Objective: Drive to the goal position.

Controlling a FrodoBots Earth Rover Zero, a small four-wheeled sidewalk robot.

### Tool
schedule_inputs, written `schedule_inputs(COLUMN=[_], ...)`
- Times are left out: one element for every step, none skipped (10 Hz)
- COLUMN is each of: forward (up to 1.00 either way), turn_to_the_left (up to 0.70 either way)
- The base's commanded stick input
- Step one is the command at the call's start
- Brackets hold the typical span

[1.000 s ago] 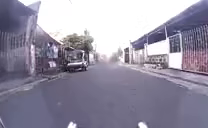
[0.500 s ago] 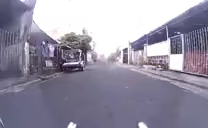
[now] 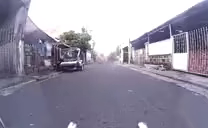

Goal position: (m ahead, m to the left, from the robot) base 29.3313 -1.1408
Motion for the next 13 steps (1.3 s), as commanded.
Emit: schedule_inputs(forward=[0.7,0.7,0.7,0.7,0.7,0.7,0.7,0.7,0.7,0.7,0.7,0.7,0.7], turn_to_the_left=[0.0,0.0,0.0,0.0,0.0,0.0,0.0,0.0,0.0,0.0,0.0,0.0,0.0])
